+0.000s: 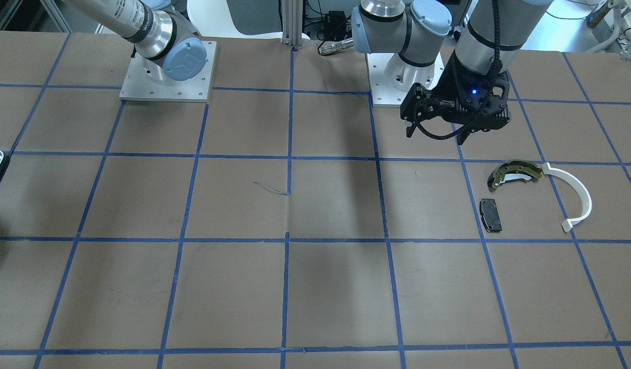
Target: Place bearing gear from tray to pile
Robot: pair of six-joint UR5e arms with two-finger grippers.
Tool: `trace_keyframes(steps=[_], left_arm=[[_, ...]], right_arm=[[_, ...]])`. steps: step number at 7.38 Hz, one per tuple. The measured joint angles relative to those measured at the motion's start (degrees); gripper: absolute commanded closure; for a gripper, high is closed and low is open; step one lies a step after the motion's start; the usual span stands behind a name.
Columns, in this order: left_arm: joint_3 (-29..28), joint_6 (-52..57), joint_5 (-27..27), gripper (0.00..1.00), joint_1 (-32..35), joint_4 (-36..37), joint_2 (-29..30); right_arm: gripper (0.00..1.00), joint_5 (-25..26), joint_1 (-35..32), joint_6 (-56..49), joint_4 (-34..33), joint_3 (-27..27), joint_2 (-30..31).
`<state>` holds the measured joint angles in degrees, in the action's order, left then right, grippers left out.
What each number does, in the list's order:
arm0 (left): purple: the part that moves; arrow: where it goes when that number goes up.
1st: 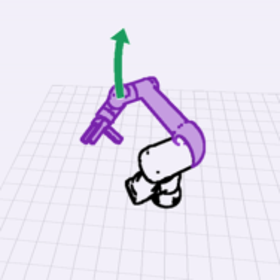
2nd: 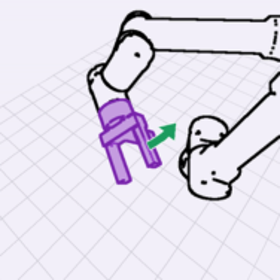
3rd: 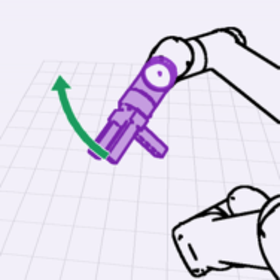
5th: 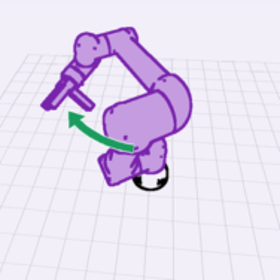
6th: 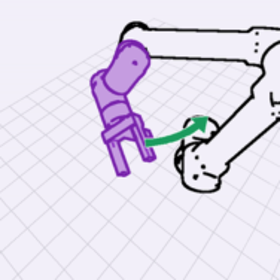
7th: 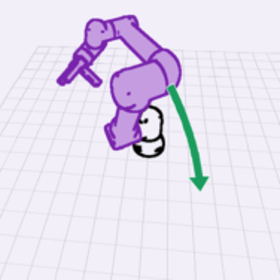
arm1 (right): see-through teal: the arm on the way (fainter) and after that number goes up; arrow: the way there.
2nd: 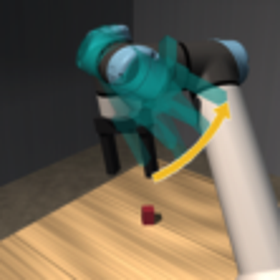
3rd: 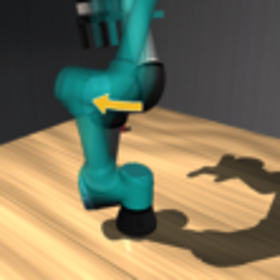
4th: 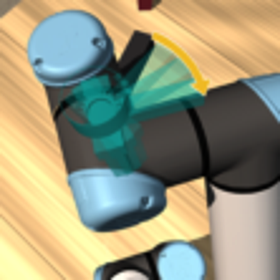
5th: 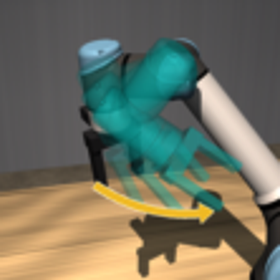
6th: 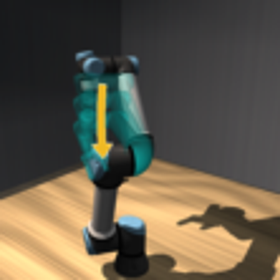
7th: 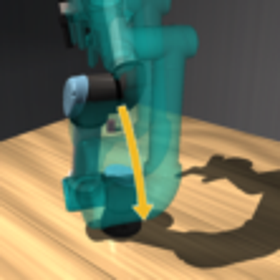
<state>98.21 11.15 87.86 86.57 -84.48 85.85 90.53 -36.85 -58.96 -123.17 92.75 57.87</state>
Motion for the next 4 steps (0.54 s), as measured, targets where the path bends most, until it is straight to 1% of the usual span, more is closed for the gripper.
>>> trace_keyframes(steps=[1,2,4], left_arm=[[0.15,-0.01,0.02,0.00,0.00,0.03,-0.03],[0.19,-0.02,0.03,0.00,-0.04,0.14,-0.06],[0.22,-0.01,0.03,0.00,-0.14,0.30,-0.07]], right_arm=[[0.28,0.44,0.02,-0.34,-0.31,0.96,0.41],[0.30,0.76,0.02,-0.75,-0.71,1.43,0.50],[0.42,1.81,0.02,-1.03,-1.50,1.90,0.35]])
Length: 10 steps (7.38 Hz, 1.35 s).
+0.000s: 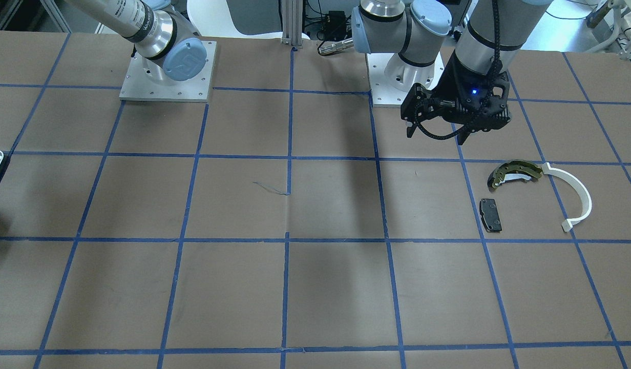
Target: Place bearing gear from tray to pile
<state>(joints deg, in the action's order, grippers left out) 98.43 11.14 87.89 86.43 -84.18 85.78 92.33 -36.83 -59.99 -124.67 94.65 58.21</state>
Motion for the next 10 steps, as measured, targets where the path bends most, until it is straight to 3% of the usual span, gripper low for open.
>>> trace_keyframes(steps=[3,4,6,10], left_arm=[[0.00,-0.04,0.00,0.00,-0.06,0.06,0.00],[0.00,-0.04,0.00,0.00,-0.09,0.06,0.00],[0.00,0.01,0.00,0.00,-0.11,0.01,0.00],[0.00,0.02,-0.04,0.00,-0.12,0.03,0.03]], right_arm=[[0.54,0.94,0.00,-0.04,-0.27,0.04,-0.81],[0.67,1.19,0.00,-0.04,-0.29,0.04,-0.94],[0.81,1.34,0.00,0.01,-0.25,0.03,-0.99],[0.88,1.16,-0.21,-0.22,-0.26,-0.18,0.93]])
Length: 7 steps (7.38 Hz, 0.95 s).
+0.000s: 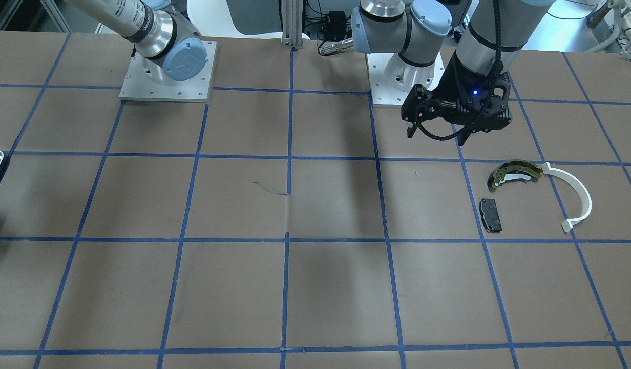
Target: Place bearing gear from tray to pile
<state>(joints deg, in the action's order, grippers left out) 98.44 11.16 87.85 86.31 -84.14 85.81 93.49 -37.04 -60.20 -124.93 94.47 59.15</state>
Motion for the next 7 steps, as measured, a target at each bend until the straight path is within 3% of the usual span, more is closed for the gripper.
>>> trace_keyframes(steps=[2,4,7], left_arm=[[0.00,-0.02,-0.03,0.00,0.00,0.02,0.00],[0.00,-0.08,0.01,0.00,-0.05,-0.01,0.02],[-0.02,-0.14,0.06,0.00,-0.16,-0.03,0.55]], right_arm=[[0.89,-0.69,-5.12,3.01,0.45,0.05,3.74],[0.89,-1.07,-18.38,14.11,0.91,0.09,5.09],[0.90,-4.06,-41.24,41.15,1.26,0.62,5.70]])
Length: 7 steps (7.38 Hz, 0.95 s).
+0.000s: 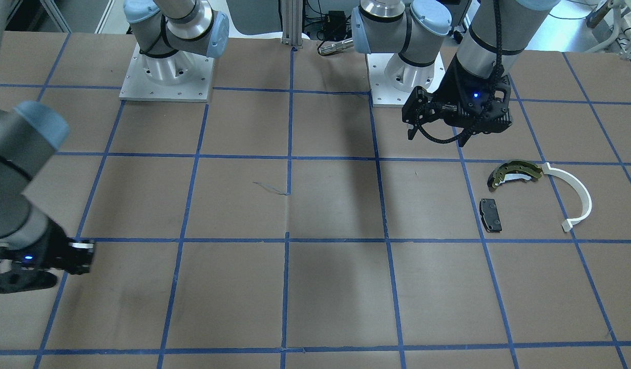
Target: Place bearing gear from tray to pile
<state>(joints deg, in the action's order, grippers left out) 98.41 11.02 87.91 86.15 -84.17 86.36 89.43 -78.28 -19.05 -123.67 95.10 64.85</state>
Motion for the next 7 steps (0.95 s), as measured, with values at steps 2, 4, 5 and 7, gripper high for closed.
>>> trace_keyframes(steps=[2,4,5,7], left_arm=[[0.02,0.05,0.15,0.00,-0.06,0.03,0.25],[0.08,0.00,1.46,0.00,-0.61,-0.10,0.65],[0.10,-0.02,1.99,0.00,-1.09,-0.26,0.70],[0.11,-0.03,2.28,0.00,-1.61,-0.40,0.73]], right_arm=[[0.90,-0.23,-17.14,21.90,-2.00,1.81,-0.14],[0.87,-0.35,-29.53,37.54,-7.53,5.32,-0.37],[0.68,-0.42,-34.14,42.72,-10.05,7.06,-0.62],[0.00,-0.65,-38.51,47.87,-11.48,9.80,-1.50]])
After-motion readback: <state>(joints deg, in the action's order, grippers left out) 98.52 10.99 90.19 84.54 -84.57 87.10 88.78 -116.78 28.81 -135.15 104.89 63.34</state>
